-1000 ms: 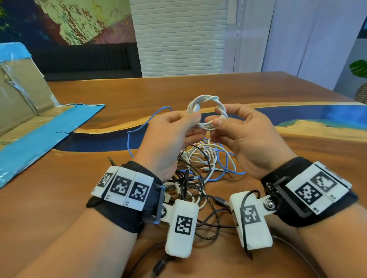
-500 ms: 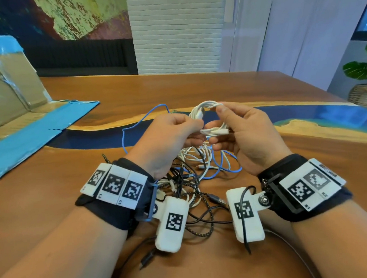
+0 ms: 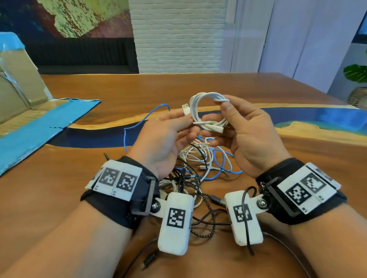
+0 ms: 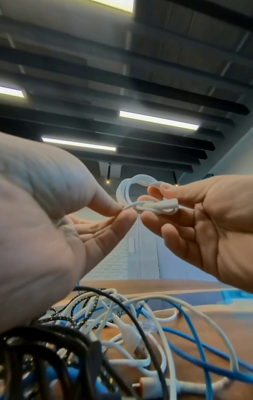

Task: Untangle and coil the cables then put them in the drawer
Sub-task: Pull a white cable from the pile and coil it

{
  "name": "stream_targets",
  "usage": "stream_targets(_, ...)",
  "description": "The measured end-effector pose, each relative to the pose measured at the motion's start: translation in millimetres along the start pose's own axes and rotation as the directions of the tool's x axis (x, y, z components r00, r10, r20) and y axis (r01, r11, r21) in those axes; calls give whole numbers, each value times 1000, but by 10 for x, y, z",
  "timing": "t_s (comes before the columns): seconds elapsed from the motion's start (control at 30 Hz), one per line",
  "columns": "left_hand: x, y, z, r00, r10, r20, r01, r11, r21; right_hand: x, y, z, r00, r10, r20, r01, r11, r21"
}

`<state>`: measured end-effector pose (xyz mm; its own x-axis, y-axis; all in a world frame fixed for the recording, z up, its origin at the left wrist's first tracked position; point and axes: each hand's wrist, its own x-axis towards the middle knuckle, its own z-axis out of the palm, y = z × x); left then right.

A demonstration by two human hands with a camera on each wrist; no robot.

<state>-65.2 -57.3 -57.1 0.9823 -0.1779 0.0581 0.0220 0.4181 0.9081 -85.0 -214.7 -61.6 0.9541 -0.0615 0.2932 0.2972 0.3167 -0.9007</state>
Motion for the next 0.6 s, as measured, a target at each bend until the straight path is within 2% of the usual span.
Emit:
stream_targets(0.07,3,-16,-3,1000,-12,24,11,999,41,2,-12,-20,1000,18,-8,-18,1000,-25)
stream_targets(0.13,6,-43,-4,996,-22,88,8,987,158,-6,-9,-31,999,32,-22,-34,996,-81)
stream_targets(0.23,-1,-64,-10,987,-50,153,8,965,263,-13,27,-40,994,11,-105,-29,984,-175)
stream_targets(0.37,-16,-10,-8,973,-59,223,16,981,193,39,51,-62,980,-78,-182,24,959,-282)
stream_targets(0.47,-25,-13,5,972,-15,236,-19,990,138,71,59,-83,972,-139,-189,69,940,-334)
stream_targets(0.6,-74,4,37,965,-11,263,18,999,-27,64,30,-67,962,-201,-183,122,922,-367)
